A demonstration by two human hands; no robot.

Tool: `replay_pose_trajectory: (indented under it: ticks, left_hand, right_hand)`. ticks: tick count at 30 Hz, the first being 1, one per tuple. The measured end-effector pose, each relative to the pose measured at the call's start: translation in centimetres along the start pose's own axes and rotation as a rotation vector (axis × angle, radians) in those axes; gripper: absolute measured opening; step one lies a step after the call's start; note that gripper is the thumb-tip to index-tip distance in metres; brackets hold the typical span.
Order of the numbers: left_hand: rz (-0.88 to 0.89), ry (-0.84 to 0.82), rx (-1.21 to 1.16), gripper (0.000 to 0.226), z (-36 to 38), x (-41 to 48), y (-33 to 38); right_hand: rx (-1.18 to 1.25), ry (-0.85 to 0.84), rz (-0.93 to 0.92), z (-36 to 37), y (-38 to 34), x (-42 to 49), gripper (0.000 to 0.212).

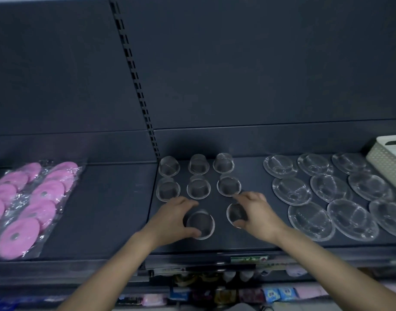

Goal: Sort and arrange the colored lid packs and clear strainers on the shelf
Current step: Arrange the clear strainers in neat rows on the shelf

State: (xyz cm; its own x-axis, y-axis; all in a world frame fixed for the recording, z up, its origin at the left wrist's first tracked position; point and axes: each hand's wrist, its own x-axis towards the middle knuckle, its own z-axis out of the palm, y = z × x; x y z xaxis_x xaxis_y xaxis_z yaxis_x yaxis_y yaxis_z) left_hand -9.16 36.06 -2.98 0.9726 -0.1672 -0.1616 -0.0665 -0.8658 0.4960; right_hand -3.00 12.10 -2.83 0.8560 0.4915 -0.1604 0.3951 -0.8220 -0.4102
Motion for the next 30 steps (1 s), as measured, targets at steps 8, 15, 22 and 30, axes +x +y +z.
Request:
replay_pose_trajectory:
  ticks: [8,15,22,30]
  left_hand:
    - [0.019,0.001,0.143,0.072,1.8,0.9,1.2]
    - [-0.031,0.033,0.127,0.069,1.9,1.0,1.5]
    - [-0.065,0.046,0.131,0.069,2.1,1.0,1.6]
    - [-0.074,0.040,0.130,0.069,2.4,1.3,1.3]
  right_hand:
    - [0.114,-0.014,0.058,1.8,0.4,-0.6,0.069]
    - [0.113,-0.004,0.057,2.1,0.4,-0.6,0.068]
    - [0.099,0.001,0.045,2.5,0.1,-0.6,0.066]
    - [0.097,-0.005,0.037,2.4,0.3,-0.7,0.067]
